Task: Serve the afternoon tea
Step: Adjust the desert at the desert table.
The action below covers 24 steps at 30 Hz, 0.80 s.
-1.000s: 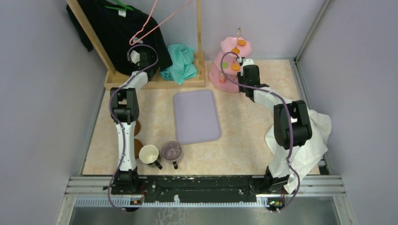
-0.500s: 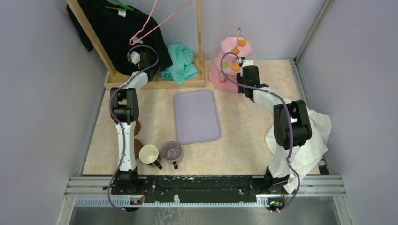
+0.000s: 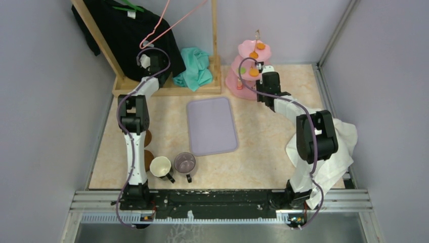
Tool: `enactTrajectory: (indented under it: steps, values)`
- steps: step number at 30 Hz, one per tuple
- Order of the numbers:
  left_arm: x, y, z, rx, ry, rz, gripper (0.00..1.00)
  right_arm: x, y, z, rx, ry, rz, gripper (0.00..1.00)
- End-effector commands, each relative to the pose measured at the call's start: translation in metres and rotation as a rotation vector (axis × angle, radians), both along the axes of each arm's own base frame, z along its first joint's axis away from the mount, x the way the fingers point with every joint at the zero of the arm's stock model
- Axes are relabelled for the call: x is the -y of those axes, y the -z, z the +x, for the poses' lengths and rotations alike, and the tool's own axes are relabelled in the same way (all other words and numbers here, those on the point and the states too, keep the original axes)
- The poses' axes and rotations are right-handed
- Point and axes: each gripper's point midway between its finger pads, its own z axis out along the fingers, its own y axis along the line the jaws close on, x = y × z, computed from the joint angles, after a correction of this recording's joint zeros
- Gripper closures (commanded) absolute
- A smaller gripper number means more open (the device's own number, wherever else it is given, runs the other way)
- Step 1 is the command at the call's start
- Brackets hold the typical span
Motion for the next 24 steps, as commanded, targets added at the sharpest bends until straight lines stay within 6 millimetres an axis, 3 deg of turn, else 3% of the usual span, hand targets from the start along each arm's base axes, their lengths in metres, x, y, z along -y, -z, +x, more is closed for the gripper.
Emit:
enactTrajectory:
  steps: [1,12,19,24]
  values:
    - [0.006,-0.040,0.002,0.072,0.018,-0.004,0.30,-0.005,-0.048,0.004,0.128,0.014,0.030,0.65]
    - [0.007,-0.043,-0.005,0.076,0.021,-0.012,0.30,-0.013,-0.054,-0.006,0.134,-0.007,0.023,0.70]
    - [0.006,-0.043,-0.013,0.071,0.018,-0.015,0.30,-0.030,-0.088,-0.020,0.206,-0.057,0.026,0.76]
    - [0.005,-0.045,-0.019,0.072,0.014,-0.023,0.30,-0.064,-0.112,-0.034,0.252,-0.142,0.037,0.79]
